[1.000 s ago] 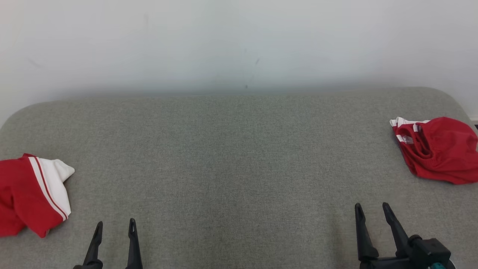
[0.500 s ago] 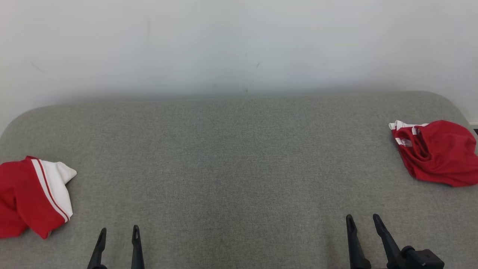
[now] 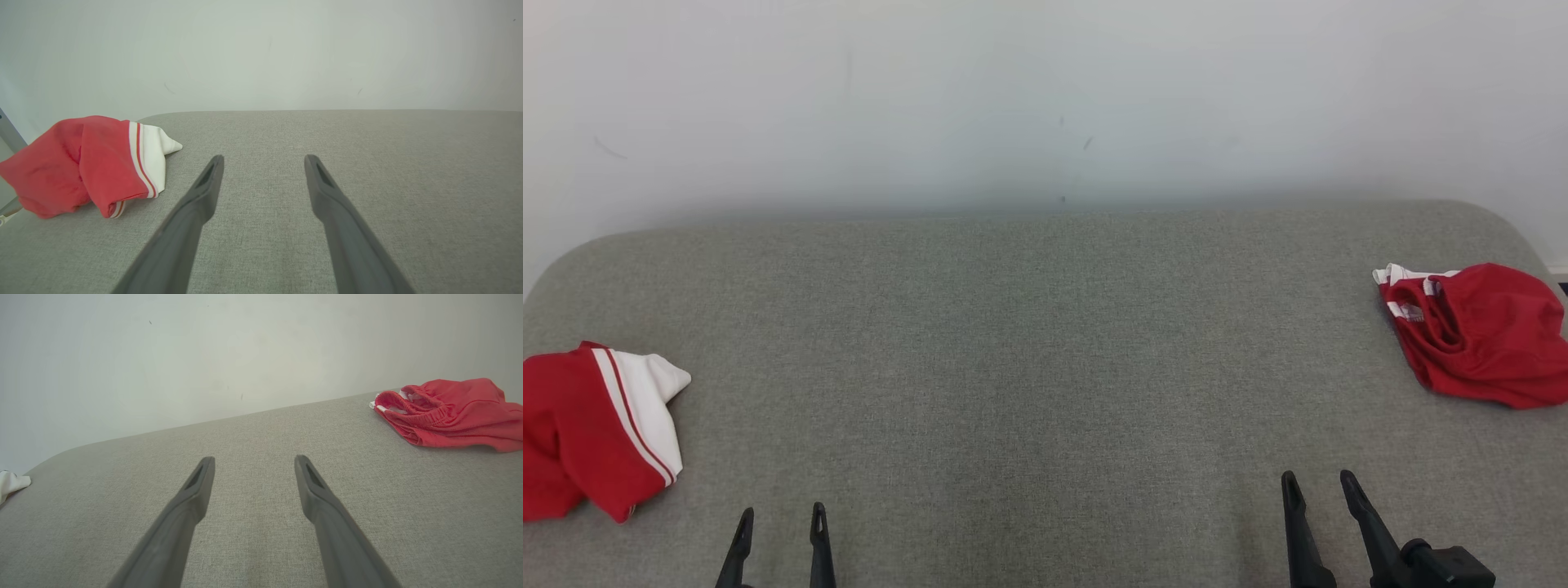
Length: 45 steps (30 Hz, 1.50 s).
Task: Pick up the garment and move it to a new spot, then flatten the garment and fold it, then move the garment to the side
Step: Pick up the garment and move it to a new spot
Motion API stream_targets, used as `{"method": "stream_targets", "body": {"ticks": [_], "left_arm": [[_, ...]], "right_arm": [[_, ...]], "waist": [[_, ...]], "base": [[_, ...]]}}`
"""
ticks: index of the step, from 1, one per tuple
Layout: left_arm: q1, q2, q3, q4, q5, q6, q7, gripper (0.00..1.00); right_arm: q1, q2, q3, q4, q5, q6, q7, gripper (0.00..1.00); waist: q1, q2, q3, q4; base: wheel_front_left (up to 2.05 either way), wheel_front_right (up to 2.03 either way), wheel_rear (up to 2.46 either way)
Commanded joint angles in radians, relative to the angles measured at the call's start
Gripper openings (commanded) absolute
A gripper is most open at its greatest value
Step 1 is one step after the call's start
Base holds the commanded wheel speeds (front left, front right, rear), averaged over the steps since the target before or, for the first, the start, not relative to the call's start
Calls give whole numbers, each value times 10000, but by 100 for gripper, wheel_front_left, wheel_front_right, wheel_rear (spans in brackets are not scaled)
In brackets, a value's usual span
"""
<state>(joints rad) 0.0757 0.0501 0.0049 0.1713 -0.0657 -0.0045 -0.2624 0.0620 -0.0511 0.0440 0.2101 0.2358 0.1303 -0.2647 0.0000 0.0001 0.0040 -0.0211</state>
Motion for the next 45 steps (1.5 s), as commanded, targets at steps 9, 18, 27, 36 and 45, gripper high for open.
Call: {"method": "stream_targets", "body": {"ticks": [9, 18, 27, 36, 45], "left_arm": [[36, 3, 135, -39, 85, 69, -8, 100], [-51, 3, 139, 8, 244, 99, -8, 100], [-19, 49, 404, 213, 268, 69, -9, 100], [287, 53, 687, 188, 313, 131, -8, 100], [258, 39, 831, 210, 286, 143, -8, 100]], "right_arm": [[98, 11, -80, 18, -13, 12, -18, 100], [249, 12, -130, -24, -53, 12, -18, 100], [378, 12, -150, -10, -44, 12, -18, 100], [387, 11, 5, 14, 23, 12, -18, 100], [448, 9, 83, 62, 98, 12, -18, 100]], "waist": [[0, -1, -13, 183], [0, -1, -35, 979], [0, -1, -188, 2476], [0, -1, -350, 3491], [0, -1, -423, 4015]], "base": [[0, 0, 0], [0, 0, 0], [0, 0, 0], [0, 0, 0], [0, 0, 0]]}}
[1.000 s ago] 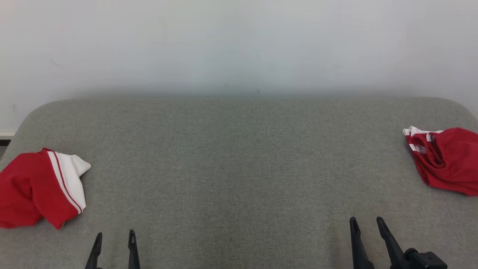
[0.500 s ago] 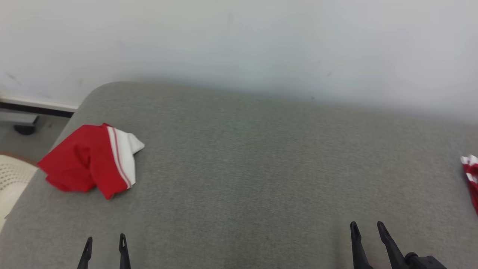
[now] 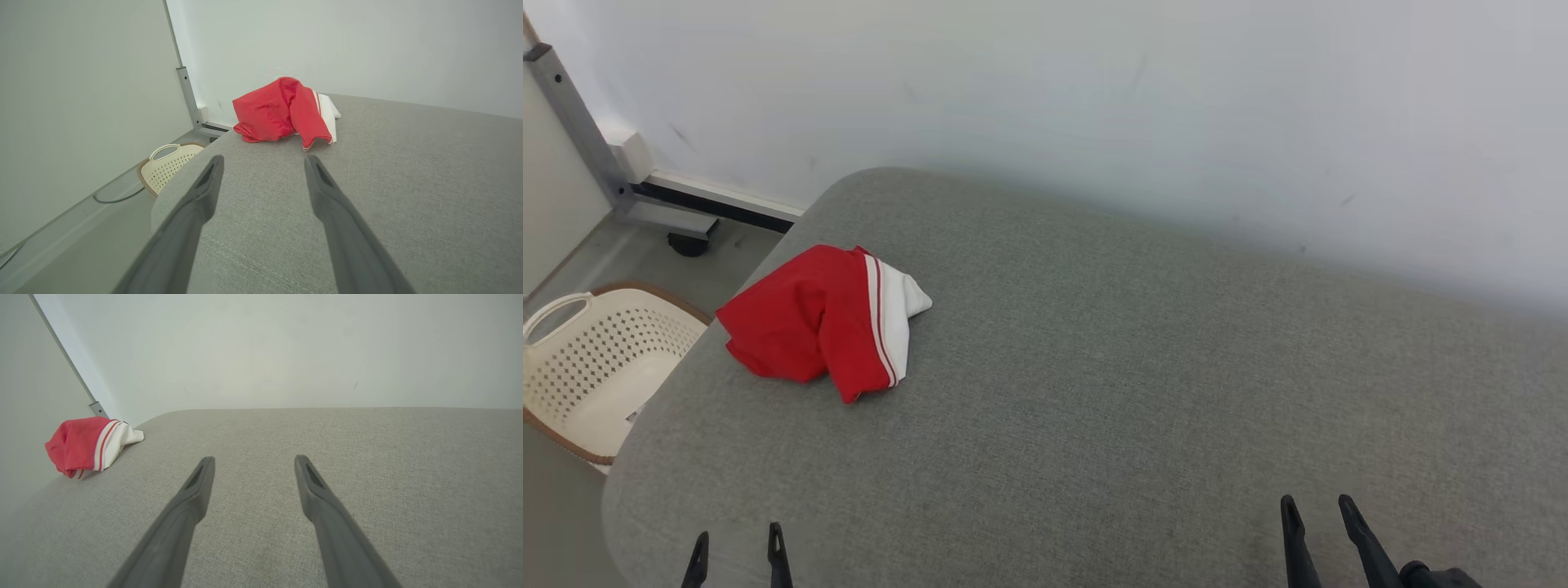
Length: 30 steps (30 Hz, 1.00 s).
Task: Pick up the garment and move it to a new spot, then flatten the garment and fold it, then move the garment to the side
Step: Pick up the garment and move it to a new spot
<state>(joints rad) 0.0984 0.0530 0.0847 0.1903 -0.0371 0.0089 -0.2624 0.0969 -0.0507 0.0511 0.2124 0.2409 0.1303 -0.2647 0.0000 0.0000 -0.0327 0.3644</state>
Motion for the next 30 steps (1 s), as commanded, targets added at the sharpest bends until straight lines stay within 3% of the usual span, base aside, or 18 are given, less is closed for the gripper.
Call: {"method": "stream_targets", "body": {"ticks": [1, 17, 24, 30], "left_arm": [[35, 8, 37, 24, 20, -7, -8, 100], [-72, -6, 391, -53, -184, 17, -8, 100], [-1543, 59, 684, 21, -537, -178, -8, 100], [-3726, 679, 895, 1450, -703, -488, -7, 100]], "right_arm": [[88, 5, 9, 37, 55, 12, -18, 100], [-52, 6, 266, 91, 84, 12, -19, 100], [-428, 3, 639, -107, -145, 12, -17, 100], [-1036, 0, 1166, -281, -312, 12, -17, 100]], "waist": [[0, 0, -60, 201], [0, 0, -12, 131], [0, 0, 509, -567], [0, 0, 1252, -1524]], "base": [[0, 0, 0], [0, 0, 0], [0, 0, 0], [0, 0, 0]]}}
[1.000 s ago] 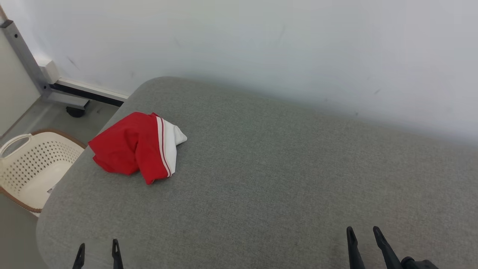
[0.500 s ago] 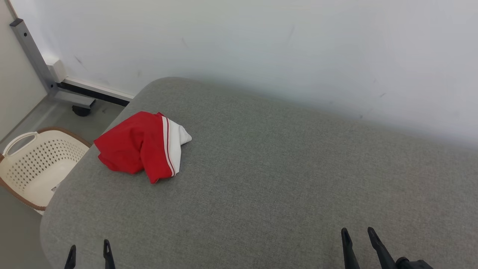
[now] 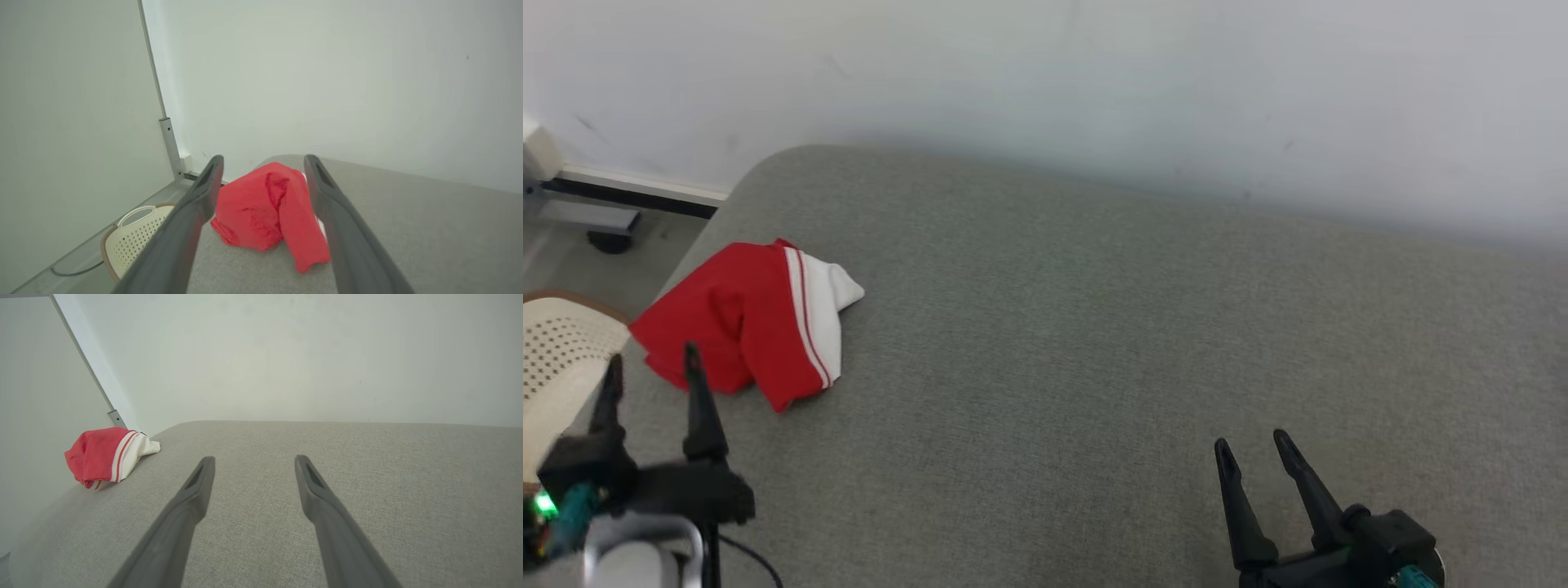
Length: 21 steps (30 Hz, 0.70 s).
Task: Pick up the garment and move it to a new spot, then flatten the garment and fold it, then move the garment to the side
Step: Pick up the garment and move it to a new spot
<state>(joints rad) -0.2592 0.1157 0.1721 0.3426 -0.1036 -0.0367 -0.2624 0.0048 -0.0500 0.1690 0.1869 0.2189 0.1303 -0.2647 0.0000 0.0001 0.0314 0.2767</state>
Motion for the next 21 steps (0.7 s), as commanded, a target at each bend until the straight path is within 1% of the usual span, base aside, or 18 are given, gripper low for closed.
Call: {"method": "stream_targets", "body": {"ticks": [1, 5, 11, 13, 18, 21], "left_arm": [[-593, 184, 111, 174, -128, -45, -9, 100], [-1920, 627, 285, 1153, -390, -70, 391, 100], [-3369, 1253, 580, 2278, -649, 56, 1208, 100], [-3675, 1434, 698, 2694, -741, 103, 1424, 100], [-4323, 1988, 946, 3643, -1002, 61, 1721, 100], [-4616, 2298, 1091, 4417, -1081, 136, 2137, 100]], "right_arm": [[-246, -8, 74, -55, -123, 12, -17, 100], [-728, -8, 260, -189, -108, 12, -19, 100], [-1319, -7, 324, -365, -52, 12, -17, 100], [-1487, -5, 352, -446, -17, 12, -17, 100], [-1841, -2, 394, -568, 62, 12, -17, 100], [-1935, -5, 396, -575, 121, 12, -17, 100]], "waist": [[0, -1, 761, -822], [0, -1, 1319, -1477], [0, -1, 2081, -2301], [0, -1, 2314, -2552], [0, -1, 2808, -3060], [0, -1, 2999, -3302]], "base": [[0, 0, 0], [0, 0, 0], [0, 0, 0], [0, 0, 0], [0, 0, 0], [0, 0, 0]]}}
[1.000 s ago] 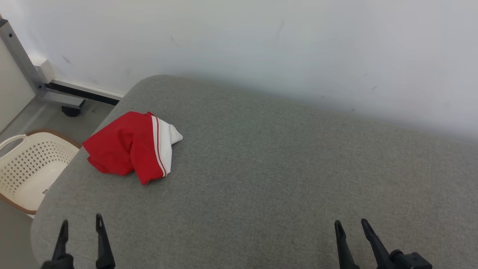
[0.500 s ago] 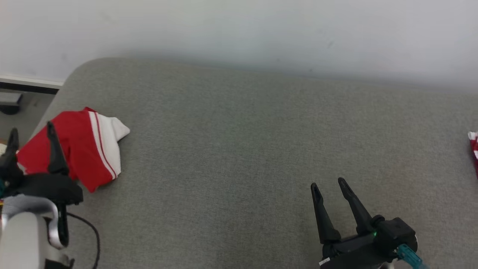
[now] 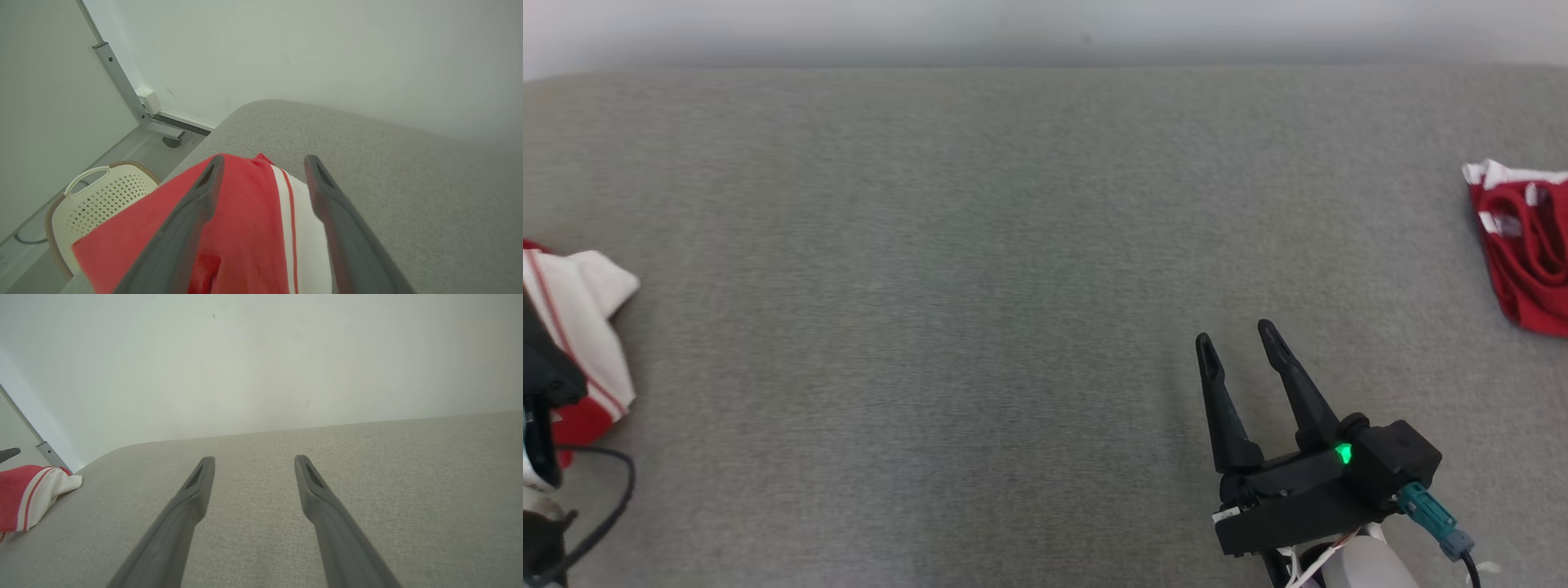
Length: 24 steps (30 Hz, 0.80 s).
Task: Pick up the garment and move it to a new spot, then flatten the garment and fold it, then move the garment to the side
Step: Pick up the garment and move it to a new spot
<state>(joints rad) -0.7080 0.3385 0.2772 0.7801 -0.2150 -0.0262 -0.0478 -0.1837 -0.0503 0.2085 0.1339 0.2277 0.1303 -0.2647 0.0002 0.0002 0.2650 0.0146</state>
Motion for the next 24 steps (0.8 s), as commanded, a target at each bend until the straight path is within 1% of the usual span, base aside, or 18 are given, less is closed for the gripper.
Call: {"method": "stream_targets", "body": {"ticks": [1, 3, 4, 7, 12, 17, 18, 19, 22, 24], "left_arm": [[-249, 176, 77, 232, -19, 57, 60, 100], [-300, 279, 111, 459, -61, 70, 160, 100], [-358, 457, 118, 970, -46, 156, 496, 100], [-586, 599, 188, 1626, -182, 253, 1105, 100], [-682, 638, 311, 2525, -428, 524, 2065, 100], [-584, 583, 343, 3132, -605, 603, 2475, 100], [-525, 569, 298, 3172, -548, 600, 2444, 37], [-477, 545, 294, 3199, -566, 595, 2314, 0], [-351, 476, 214, 3217, -542, 553, 1943, 0], [-369, 476, 152, 3114, -497, 488, 1498, 0]], "right_arm": [[-74, -1, -22, -47, 62, 12, -17, 100], [-98, 0, -29, -49, 74, 12, -17, 100], [-101, 3, -40, -63, 89, 12, -17, 100], [-66, 0, -64, -47, 101, 12, -17, 100], [-59, 2, -83, -11, 98, 12, -17, 100], [-73, 0, -47, -3, 52, 12, -17, 100], [-64, 0, -42, 10, 35, 12, -17, 100], [-58, 0, -35, 19, 17, 12, -17, 100], [-14, 0, -30, 42, -21, 12, -17, 100], [40, 0, -45, 69, -51, 12, -17, 100]], "waist": [[-2, -2, 709, -742], [-2, -2, 748, -804], [-2, -2, 791, -888], [-2, -2, 813, -942], [-2, -2, 772, -928], [-2, -2, 667, -889], [-2, -2, 642, -883], [-2, -2, 617, -878], [-2, -2, 515, -844], [-2, -2, 410, -793]], "base": [[0, 0, 0], [0, 0, 0], [0, 0, 0], [0, 0, 0], [0, 0, 0], [0, 0, 0], [0, 0, 0], [0, 0, 0], [0, 0, 0], [0, 0, 0]]}}
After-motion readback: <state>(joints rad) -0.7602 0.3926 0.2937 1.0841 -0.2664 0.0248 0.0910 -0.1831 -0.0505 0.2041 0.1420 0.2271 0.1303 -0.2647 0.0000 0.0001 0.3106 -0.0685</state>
